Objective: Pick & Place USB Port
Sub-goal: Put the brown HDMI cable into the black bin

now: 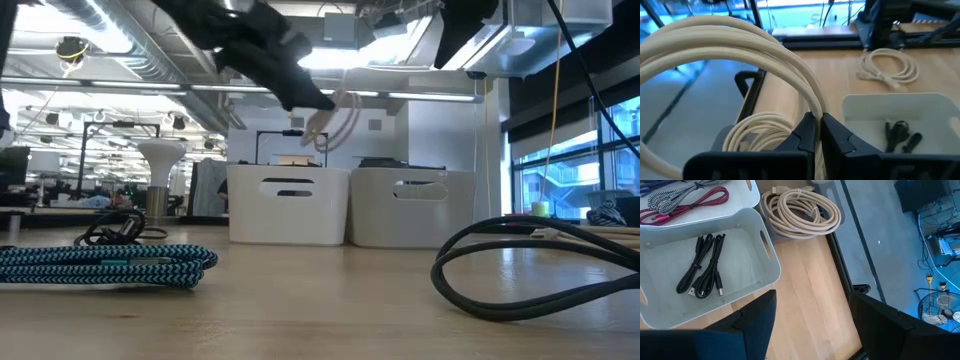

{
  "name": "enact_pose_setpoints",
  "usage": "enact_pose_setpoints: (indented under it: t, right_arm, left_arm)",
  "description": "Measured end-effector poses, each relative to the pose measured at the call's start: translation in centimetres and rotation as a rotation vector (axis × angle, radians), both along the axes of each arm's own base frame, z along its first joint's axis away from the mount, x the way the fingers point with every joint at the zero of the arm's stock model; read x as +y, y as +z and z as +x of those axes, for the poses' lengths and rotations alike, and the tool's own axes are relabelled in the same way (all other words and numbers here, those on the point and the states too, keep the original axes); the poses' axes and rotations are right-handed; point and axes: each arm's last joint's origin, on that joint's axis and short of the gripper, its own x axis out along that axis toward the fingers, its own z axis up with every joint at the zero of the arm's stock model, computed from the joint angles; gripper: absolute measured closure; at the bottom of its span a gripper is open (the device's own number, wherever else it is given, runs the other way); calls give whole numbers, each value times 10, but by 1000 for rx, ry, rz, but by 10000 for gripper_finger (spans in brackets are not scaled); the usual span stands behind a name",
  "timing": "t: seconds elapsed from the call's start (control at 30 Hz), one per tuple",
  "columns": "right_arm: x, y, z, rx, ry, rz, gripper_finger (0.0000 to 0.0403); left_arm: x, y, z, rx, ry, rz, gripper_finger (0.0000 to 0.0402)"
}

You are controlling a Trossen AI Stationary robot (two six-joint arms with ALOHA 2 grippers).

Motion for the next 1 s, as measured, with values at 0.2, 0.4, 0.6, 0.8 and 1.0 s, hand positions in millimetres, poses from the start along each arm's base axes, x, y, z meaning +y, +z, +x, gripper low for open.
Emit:
enact_pose_setpoints:
  t: [0.2,0.4,0.6,0.8,1.0]
  right_arm:
    - [0,0,-1,11,0,-1,148]
    - [0,-1,-2,24,0,-1,148]
    - [0,-1,-2,20,0,-1,148]
    - [0,-1,-1,9,0,0,148]
    - [0,-1,0,4,3,-1,148]
  left_arm:
    - [28,-7,24,93,21,-63,398]
    - [44,-32,32,134,-24,-208,398]
    - [49,-61,35,217,-11,-281,398]
    - [52,-84,39,272,-4,-316,398]
    - [54,-99,42,299,-8,-328,398]
